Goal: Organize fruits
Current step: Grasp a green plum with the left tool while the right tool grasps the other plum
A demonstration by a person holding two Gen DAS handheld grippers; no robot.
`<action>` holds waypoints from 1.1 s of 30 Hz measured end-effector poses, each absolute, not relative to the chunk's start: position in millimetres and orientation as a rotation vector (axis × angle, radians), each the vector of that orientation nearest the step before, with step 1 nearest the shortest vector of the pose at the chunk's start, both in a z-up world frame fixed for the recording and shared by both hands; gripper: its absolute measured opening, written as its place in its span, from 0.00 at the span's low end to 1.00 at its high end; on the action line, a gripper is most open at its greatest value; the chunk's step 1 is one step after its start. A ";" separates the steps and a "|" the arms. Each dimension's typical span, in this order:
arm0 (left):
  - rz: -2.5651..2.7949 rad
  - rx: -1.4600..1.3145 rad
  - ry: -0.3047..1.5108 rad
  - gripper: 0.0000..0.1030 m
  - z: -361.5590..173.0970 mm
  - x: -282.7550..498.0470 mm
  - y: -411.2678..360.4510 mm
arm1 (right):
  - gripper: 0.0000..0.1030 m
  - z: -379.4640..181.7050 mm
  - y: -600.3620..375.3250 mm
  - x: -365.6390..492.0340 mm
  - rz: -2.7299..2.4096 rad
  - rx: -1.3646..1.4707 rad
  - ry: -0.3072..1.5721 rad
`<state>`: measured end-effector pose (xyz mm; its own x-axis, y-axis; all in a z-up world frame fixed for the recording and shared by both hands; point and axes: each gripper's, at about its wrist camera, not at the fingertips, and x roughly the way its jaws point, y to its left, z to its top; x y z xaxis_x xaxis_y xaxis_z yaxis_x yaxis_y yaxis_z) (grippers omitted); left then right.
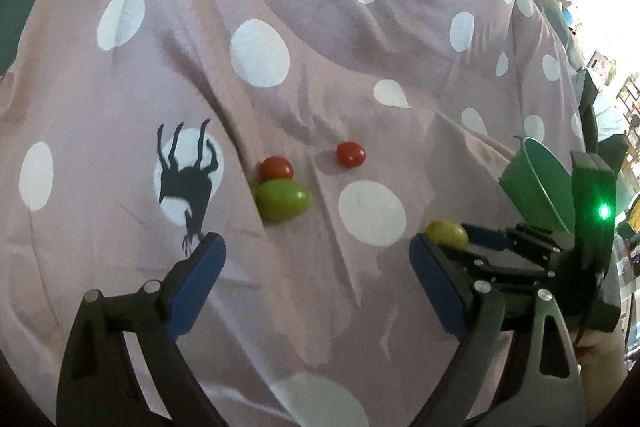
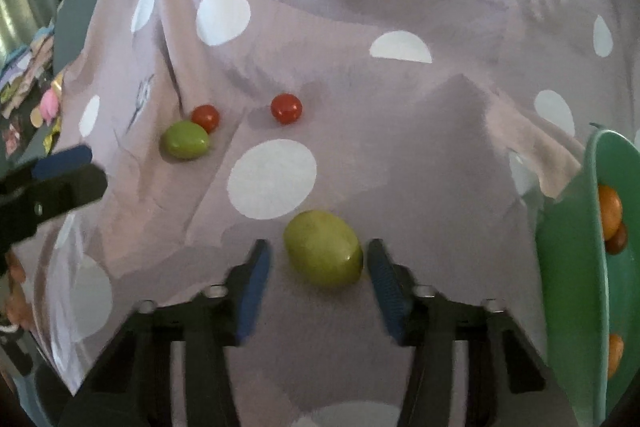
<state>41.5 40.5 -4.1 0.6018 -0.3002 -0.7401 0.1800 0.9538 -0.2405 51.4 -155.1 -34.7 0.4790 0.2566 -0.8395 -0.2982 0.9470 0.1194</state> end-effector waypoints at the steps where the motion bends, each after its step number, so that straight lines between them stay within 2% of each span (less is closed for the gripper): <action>1: -0.281 -0.139 0.884 0.88 -4.9 45.2 38.3 | 0.39 -36.2 -156.0 52.5 0.343 -0.042 1.017; 10: -0.248 -0.061 0.924 0.84 -18.8 83.6 16.5 | 0.39 -30.6 -173.9 44.8 0.371 0.063 0.977; 12: -0.223 -0.051 0.940 0.75 -25.2 92.0 12.7 | 0.39 -29.1 -177.4 42.2 0.379 0.090 0.970; 17: -0.178 -0.005 0.969 0.75 -38.8 103.7 6.7 | 0.39 -25.5 -181.5 38.2 0.407 0.125 0.955; 22: -0.139 0.043 0.968 0.62 -43.4 108.2 7.4 | 0.39 -23.7 -183.8 37.1 0.420 0.138 0.940; 28: -0.127 0.156 0.982 0.58 -49.2 108.5 -1.9 | 0.39 -24.6 -186.6 35.4 0.422 0.161 0.934; 31: -0.132 0.195 0.983 0.41 -51.7 109.6 -2.8 | 0.39 -25.2 -188.3 35.0 0.419 0.164 0.935; 33: -0.162 0.159 1.009 0.42 -56.0 110.2 2.8 | 0.39 -25.3 -189.1 35.1 0.418 0.170 0.934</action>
<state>110.2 2.8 -56.0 0.5226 -0.0611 -0.8504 0.2077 0.9765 0.0574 35.1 -189.1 -25.3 0.5217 0.4199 -0.7426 -0.2748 0.9068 0.3196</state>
